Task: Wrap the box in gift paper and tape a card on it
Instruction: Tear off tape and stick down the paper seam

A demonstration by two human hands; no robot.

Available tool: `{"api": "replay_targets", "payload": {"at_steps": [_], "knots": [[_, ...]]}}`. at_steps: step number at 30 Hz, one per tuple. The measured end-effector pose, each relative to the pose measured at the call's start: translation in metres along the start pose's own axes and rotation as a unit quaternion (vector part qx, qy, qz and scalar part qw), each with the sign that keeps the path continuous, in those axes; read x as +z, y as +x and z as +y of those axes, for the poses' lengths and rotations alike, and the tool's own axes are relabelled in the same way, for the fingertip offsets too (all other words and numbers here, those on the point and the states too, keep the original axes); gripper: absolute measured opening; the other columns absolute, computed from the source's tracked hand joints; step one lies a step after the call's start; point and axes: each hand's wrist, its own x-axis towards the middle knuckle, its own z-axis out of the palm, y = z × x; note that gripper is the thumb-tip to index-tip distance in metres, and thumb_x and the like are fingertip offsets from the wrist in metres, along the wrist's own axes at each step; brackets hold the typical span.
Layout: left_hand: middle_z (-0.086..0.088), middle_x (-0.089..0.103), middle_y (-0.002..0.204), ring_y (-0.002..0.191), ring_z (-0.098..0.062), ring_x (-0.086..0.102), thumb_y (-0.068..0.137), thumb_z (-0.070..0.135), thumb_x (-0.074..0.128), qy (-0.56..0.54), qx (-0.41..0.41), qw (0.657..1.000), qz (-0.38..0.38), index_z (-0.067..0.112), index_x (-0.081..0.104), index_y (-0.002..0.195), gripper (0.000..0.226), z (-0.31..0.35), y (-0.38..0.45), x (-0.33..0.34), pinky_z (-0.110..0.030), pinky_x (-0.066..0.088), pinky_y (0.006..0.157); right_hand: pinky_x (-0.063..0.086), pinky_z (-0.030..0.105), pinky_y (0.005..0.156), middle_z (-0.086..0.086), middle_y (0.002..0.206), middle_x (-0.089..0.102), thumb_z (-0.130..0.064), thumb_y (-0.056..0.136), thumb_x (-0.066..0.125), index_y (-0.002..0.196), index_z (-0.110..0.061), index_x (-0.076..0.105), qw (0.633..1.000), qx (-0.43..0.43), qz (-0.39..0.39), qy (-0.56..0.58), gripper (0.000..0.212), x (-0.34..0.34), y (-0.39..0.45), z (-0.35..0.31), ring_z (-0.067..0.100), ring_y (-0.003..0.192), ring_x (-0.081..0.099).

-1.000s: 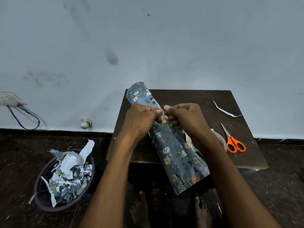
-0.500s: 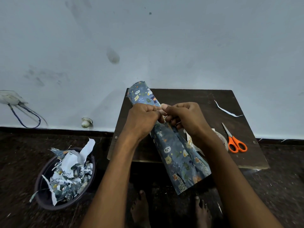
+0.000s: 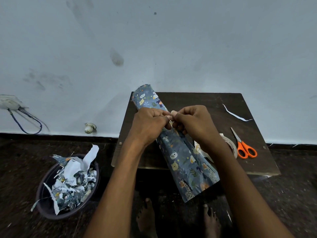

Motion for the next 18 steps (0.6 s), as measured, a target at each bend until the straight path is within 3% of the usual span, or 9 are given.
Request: {"api": "replay_targets", "payload": {"at_steps": [4, 8, 12, 18], "knots": [[0.011, 0.077, 0.082, 0.087, -0.003, 0.071, 0.086, 0.007, 0.071, 0.004, -0.004, 1.000, 0.000, 0.022, 0.071, 0.046, 0.043, 0.0008, -0.0001, 0.0013, -0.026, 0.053, 0.083, 0.048, 0.022, 0.051, 0.005, 0.063, 0.071, -0.024, 0.100, 0.064, 0.072, -0.009, 0.074, 0.999, -0.016, 0.017, -0.043, 0.033, 0.0021, 0.0007, -0.0011, 0.007, 0.051, 0.059], [0.012, 0.077, 0.083, 0.089, -0.005, 0.071, 0.087, 0.009, 0.071, 0.003, -0.004, 1.000, 0.002, 0.021, 0.072, 0.047, 0.041, 0.0000, 0.0006, 0.0013, -0.030, 0.054, 0.089, 0.048, 0.022, 0.052, 0.004, 0.063, 0.071, -0.026, 0.099, 0.066, 0.071, -0.010, 0.074, 0.999, -0.004, 0.033, -0.037, 0.033, 0.0028, 0.0003, 0.0000, 0.006, 0.050, 0.059], [0.015, 0.076, 0.080, 0.086, -0.001, 0.070, 0.087, 0.011, 0.072, 0.013, -0.008, 1.000, 0.001, 0.023, 0.071, 0.045, 0.044, 0.0019, -0.0001, 0.0009, -0.025, 0.052, 0.084, 0.046, 0.023, 0.049, 0.015, 0.068, 0.070, -0.026, 0.098, 0.069, 0.074, -0.003, 0.073, 1.000, 0.009, 0.005, 0.025, 0.033, -0.0008, -0.0005, -0.0001, 0.014, 0.053, 0.057], [0.015, 0.076, 0.082, 0.089, -0.002, 0.069, 0.089, 0.013, 0.071, 0.017, -0.010, 1.000, -0.001, 0.022, 0.073, 0.049, 0.041, 0.0035, -0.0011, 0.0004, -0.026, 0.052, 0.085, 0.048, 0.024, 0.051, 0.010, 0.066, 0.070, -0.022, 0.092, 0.076, 0.073, -0.005, 0.073, 0.999, 0.012, -0.023, 0.047, 0.026, -0.0055, -0.0001, 0.0002, 0.017, 0.058, 0.059]]}}
